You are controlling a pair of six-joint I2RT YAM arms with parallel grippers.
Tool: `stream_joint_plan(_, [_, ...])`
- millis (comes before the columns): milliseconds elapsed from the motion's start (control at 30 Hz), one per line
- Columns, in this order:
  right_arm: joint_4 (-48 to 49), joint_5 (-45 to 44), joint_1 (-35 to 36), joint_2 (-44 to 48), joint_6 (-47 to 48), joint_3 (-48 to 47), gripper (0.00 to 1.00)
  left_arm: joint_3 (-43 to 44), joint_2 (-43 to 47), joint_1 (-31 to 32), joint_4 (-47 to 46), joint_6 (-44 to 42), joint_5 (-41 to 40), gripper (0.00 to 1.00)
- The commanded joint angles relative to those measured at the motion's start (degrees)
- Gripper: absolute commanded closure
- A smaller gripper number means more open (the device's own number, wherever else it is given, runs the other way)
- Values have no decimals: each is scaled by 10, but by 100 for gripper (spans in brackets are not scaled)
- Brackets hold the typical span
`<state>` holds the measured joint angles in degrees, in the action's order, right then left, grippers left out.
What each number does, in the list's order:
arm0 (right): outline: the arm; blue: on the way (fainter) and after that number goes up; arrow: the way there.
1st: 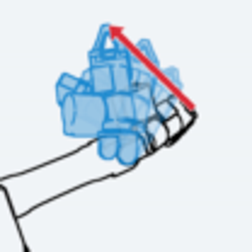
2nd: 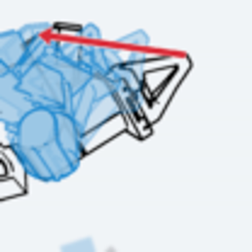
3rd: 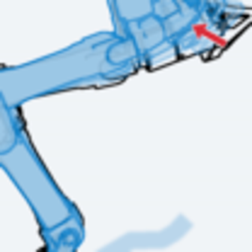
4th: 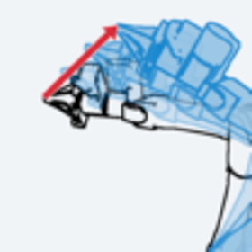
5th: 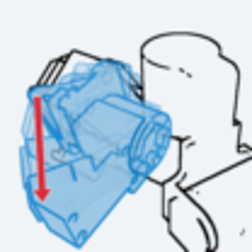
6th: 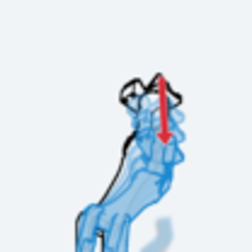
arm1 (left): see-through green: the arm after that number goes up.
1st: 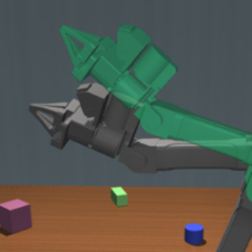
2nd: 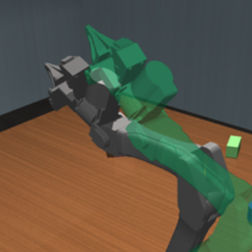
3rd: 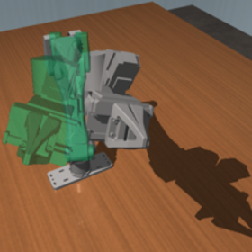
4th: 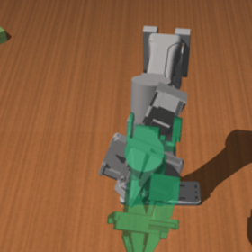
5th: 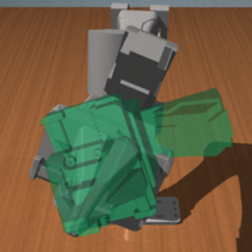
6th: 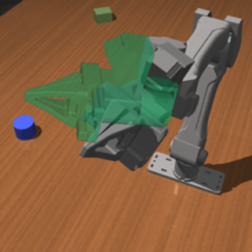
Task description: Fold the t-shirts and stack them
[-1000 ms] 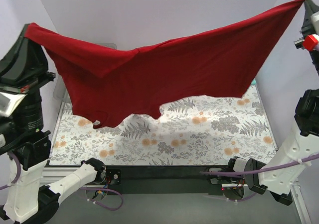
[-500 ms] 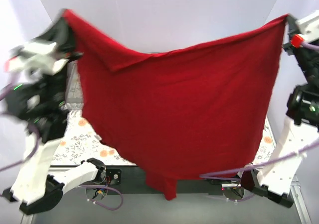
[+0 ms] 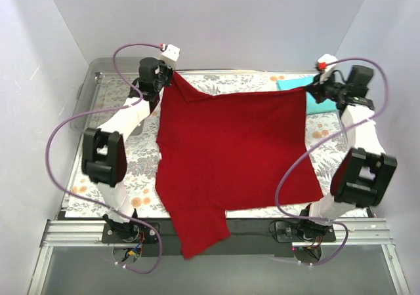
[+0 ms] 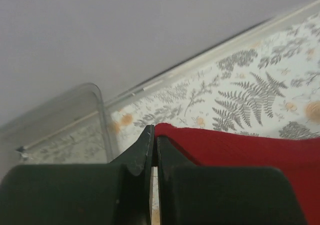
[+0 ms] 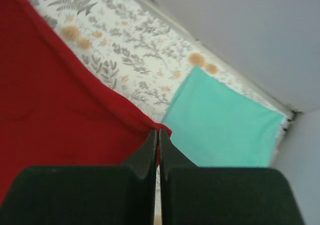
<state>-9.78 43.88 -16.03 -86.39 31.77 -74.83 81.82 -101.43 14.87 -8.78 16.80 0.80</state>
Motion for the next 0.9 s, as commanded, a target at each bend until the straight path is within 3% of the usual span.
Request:
stream_joint_plan(0, [55, -17, 47, -94, 44, -34, 99, 65, -57, -3, -13, 21, 23, 100])
stream_joint_plan(200, [49, -63, 81, -286, -9, -194, 99, 171, -190, -15, 34, 27, 12, 100])
stream_joint_plan(400, [51, -92, 94, -385, -70, -296, 99, 207, -252, -32, 24, 62, 7, 100])
stream_joint_plan(667, [61, -140, 92, -405, -99, -328, 99, 208, -270, -50, 12, 93, 22, 100])
stream_joint_plan(867, [66, -133, 70, -406, -100, -316, 99, 149, -230, -70, -21, 104, 39, 100])
